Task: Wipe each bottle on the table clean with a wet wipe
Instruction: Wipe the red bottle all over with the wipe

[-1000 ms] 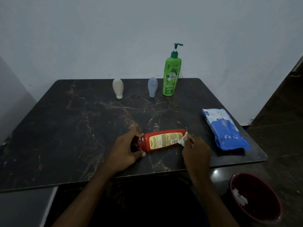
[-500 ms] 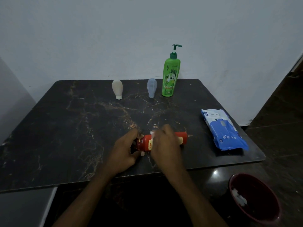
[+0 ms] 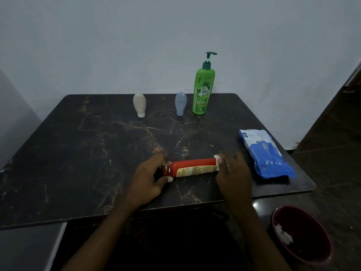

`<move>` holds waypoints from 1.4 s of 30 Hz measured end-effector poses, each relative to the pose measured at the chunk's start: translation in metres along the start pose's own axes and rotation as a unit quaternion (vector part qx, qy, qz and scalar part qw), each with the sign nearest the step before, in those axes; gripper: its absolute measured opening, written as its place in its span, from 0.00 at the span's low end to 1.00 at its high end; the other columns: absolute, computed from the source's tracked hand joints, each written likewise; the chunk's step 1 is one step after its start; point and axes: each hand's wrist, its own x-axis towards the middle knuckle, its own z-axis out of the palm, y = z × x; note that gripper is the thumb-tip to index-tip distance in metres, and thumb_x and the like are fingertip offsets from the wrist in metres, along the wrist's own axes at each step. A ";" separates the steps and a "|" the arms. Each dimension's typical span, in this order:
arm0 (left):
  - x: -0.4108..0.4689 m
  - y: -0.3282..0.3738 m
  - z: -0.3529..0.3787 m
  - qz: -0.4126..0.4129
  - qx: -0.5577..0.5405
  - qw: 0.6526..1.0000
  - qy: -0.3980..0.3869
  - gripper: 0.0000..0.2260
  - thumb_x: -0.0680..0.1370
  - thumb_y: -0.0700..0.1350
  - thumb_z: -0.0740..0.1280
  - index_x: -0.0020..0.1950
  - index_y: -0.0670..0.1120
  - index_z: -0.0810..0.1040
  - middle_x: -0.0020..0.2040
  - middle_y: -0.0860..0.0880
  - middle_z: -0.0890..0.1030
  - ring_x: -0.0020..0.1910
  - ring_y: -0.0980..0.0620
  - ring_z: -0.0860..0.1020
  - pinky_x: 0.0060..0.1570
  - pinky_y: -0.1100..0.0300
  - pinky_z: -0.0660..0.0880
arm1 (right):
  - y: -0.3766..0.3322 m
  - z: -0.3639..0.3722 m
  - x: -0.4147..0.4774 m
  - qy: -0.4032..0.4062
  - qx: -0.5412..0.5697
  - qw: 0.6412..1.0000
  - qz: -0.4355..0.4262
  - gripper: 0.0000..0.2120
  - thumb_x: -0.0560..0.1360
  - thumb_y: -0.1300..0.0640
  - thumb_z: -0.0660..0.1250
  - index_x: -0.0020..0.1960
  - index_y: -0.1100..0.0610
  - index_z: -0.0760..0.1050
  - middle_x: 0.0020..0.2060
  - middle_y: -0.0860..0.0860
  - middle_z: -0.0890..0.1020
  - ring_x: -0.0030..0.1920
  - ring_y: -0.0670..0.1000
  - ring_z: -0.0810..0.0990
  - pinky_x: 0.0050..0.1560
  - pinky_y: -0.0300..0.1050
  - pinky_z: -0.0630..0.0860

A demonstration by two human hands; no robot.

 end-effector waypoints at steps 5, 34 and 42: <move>-0.002 0.000 0.001 0.017 0.009 1.000 0.012 0.18 0.70 0.38 0.79 0.55 0.47 0.76 0.57 0.56 0.80 0.57 0.61 0.78 0.53 0.58 0.80 | -0.049 0.016 -0.015 -0.048 -0.030 0.998 -0.027 0.13 0.78 0.57 0.65 0.62 0.50 0.77 0.56 0.49 0.73 0.53 0.49 0.75 0.52 0.45 0.76; -0.002 0.001 0.001 0.014 0.018 1.000 0.000 0.18 0.70 0.37 0.78 0.55 0.46 0.76 0.56 0.55 0.79 0.56 0.63 0.77 0.51 0.71 0.74 | -0.051 0.027 -0.025 -0.014 -0.020 0.998 -0.057 0.12 0.79 0.56 0.61 0.60 0.51 0.78 0.51 0.49 0.74 0.47 0.50 0.75 0.45 0.42 0.70; -0.001 -0.005 0.004 0.058 0.050 0.997 0.008 0.17 0.68 0.32 0.73 0.49 0.49 0.72 0.50 0.53 0.77 0.49 0.52 0.77 0.47 0.50 0.77 | -0.065 0.038 -0.044 -0.042 0.034 0.980 -0.190 0.16 0.78 0.54 0.55 0.57 0.53 0.80 0.47 0.47 0.76 0.45 0.48 0.75 0.46 0.47 0.72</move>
